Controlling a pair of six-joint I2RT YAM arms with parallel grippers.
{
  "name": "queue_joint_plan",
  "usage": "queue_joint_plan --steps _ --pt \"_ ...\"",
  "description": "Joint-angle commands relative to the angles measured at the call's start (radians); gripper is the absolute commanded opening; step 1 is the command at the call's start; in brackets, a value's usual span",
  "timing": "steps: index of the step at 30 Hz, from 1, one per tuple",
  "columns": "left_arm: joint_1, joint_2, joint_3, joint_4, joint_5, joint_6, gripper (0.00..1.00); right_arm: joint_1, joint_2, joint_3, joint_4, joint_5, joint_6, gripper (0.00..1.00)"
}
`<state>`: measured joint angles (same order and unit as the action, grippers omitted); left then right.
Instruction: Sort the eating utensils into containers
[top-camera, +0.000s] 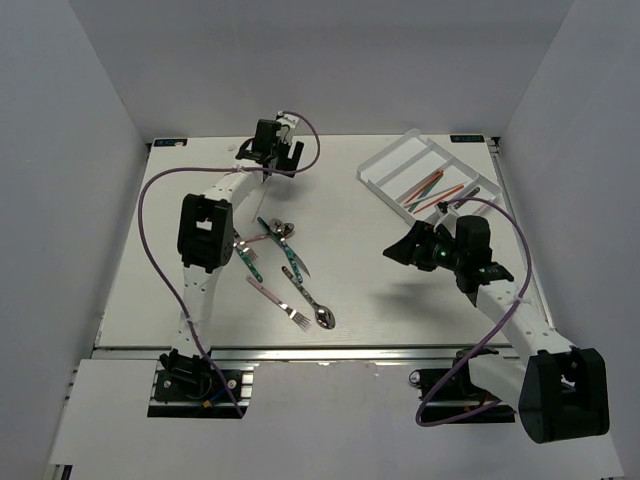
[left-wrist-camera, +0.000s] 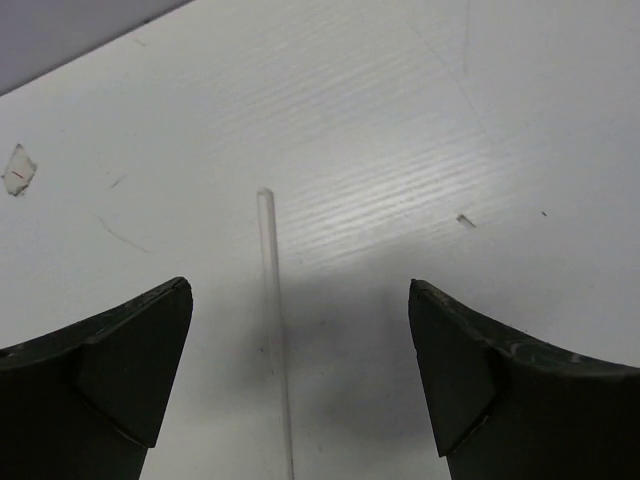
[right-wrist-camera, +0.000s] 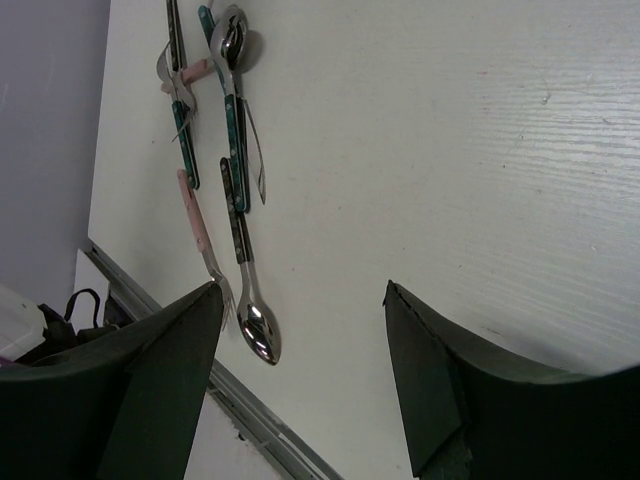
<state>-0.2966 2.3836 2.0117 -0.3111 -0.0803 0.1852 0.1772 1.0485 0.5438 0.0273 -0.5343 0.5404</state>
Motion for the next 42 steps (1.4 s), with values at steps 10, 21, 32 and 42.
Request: queue_joint_plan --steps 10,21,32,42 --pt "0.054 0.14 0.111 -0.019 0.046 -0.101 0.76 0.005 0.027 0.016 0.023 0.008 -0.019 0.7" --pt "0.067 0.186 0.099 -0.123 0.132 -0.176 0.36 0.024 0.027 0.056 0.022 -0.001 0.004 0.7" --pt "0.065 0.22 0.062 -0.177 0.208 -0.26 0.01 0.027 -0.044 0.062 -0.024 -0.007 0.003 0.69" --pt "0.067 0.051 -0.048 -0.03 0.041 -0.274 0.0 0.028 -0.064 0.042 -0.024 -0.021 0.01 0.69"
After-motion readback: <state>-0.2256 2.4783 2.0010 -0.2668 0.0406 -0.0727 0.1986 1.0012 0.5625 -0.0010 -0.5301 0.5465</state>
